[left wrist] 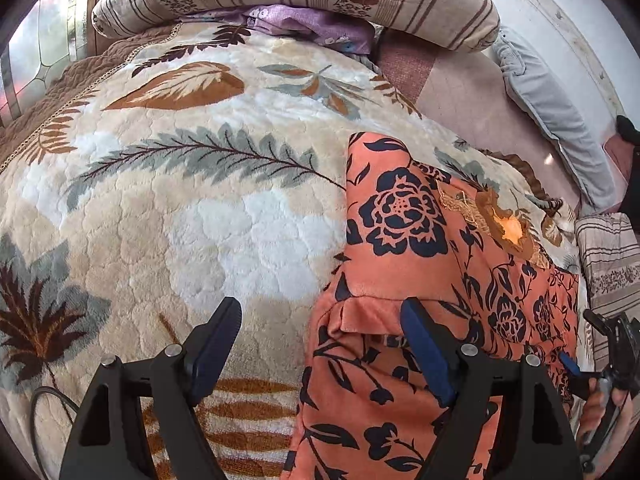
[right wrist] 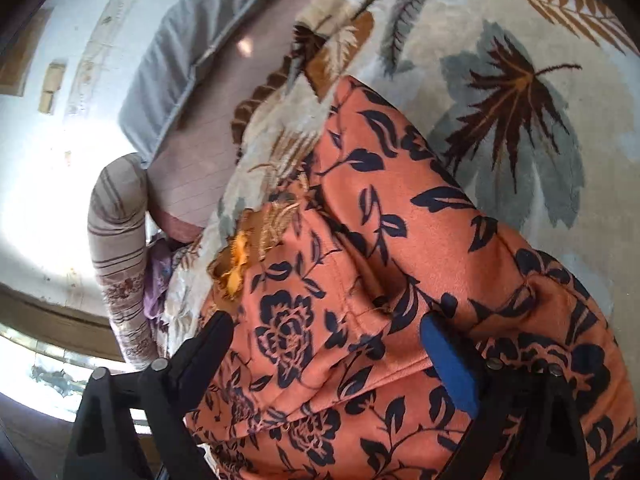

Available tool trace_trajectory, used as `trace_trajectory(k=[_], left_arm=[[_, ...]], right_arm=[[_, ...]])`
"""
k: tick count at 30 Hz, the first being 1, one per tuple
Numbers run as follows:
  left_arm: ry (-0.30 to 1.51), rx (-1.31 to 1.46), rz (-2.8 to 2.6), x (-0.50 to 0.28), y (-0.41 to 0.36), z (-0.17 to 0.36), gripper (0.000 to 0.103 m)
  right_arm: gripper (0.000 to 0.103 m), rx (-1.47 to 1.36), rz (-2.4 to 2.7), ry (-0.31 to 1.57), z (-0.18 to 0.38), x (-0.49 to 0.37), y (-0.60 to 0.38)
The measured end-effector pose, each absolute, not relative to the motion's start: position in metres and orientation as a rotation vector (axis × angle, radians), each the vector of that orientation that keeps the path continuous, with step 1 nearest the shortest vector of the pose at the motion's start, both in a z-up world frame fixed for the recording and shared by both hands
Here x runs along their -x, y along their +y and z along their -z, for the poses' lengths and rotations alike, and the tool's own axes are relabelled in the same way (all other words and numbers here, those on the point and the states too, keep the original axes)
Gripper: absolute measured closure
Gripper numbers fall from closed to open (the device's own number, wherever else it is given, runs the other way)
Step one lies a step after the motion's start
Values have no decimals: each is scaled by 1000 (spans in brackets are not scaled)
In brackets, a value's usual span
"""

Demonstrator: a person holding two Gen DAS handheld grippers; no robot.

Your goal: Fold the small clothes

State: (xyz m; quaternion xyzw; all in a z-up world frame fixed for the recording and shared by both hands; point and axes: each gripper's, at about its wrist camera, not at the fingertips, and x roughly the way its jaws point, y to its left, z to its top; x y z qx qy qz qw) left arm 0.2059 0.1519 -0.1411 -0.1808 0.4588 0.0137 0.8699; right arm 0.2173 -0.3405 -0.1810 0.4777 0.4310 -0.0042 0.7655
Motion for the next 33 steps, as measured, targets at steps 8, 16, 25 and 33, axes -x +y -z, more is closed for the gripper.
trace_trajectory(k=[8,16,25,33], left_arm=[[921,346,-9,-216,152,133,21],[966,255,-2,-249,127,135,20],[1042,194,-34,-257,118,158,17],[1052,212,-23,-252,122,155,17]], right_arm=[[93,-674,60,883,120,-231,-311],[90,-497,149,962,178,-209,-328],[4,-767,-73,921,158,-214,-348],[92,-472,-44,1150,160,-247,-294]])
